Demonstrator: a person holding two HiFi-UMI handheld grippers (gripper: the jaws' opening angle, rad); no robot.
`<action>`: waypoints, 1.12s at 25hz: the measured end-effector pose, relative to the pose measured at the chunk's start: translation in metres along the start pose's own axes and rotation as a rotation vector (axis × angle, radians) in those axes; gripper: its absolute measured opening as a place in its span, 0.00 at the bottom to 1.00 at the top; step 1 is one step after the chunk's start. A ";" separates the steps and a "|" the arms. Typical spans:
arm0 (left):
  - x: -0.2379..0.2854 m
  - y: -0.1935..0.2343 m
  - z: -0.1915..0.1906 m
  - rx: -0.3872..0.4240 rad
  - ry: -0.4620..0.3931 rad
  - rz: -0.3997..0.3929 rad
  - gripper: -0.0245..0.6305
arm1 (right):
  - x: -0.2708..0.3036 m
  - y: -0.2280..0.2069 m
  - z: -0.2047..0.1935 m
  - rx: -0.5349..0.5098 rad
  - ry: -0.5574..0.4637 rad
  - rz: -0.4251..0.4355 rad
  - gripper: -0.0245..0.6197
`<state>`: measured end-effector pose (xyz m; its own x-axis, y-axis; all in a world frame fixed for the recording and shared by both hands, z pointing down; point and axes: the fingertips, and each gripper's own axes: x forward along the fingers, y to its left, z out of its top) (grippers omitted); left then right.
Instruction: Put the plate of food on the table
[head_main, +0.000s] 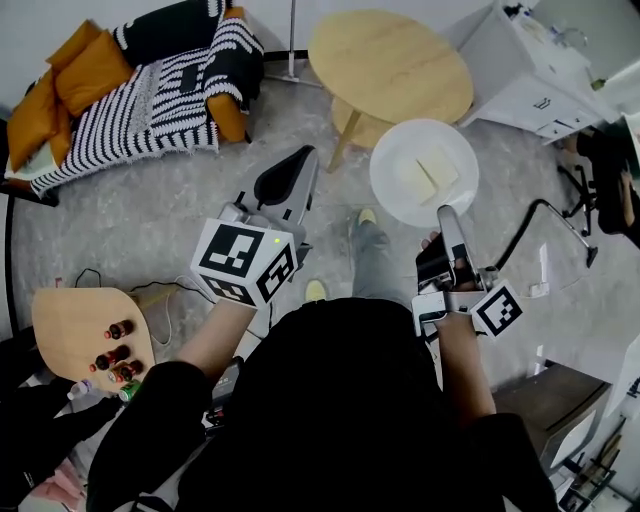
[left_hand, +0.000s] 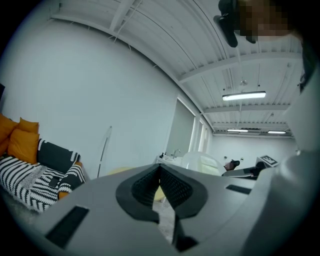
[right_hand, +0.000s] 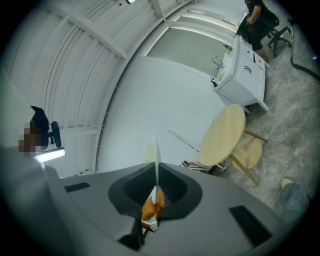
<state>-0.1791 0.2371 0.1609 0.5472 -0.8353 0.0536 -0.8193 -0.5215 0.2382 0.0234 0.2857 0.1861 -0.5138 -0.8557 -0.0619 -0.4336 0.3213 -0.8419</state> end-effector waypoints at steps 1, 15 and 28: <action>0.005 0.003 0.000 0.002 0.004 0.002 0.04 | 0.006 -0.004 0.002 0.007 0.002 0.001 0.07; 0.135 0.041 -0.007 0.012 0.087 0.032 0.04 | 0.087 -0.095 0.072 0.080 0.032 -0.026 0.07; 0.244 0.036 0.010 0.052 0.106 0.034 0.04 | 0.131 -0.153 0.146 0.132 0.044 -0.031 0.07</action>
<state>-0.0775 0.0129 0.1727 0.5320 -0.8308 0.1635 -0.8438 -0.5040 0.1844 0.1305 0.0651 0.2282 -0.5345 -0.8450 -0.0137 -0.3505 0.2364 -0.9062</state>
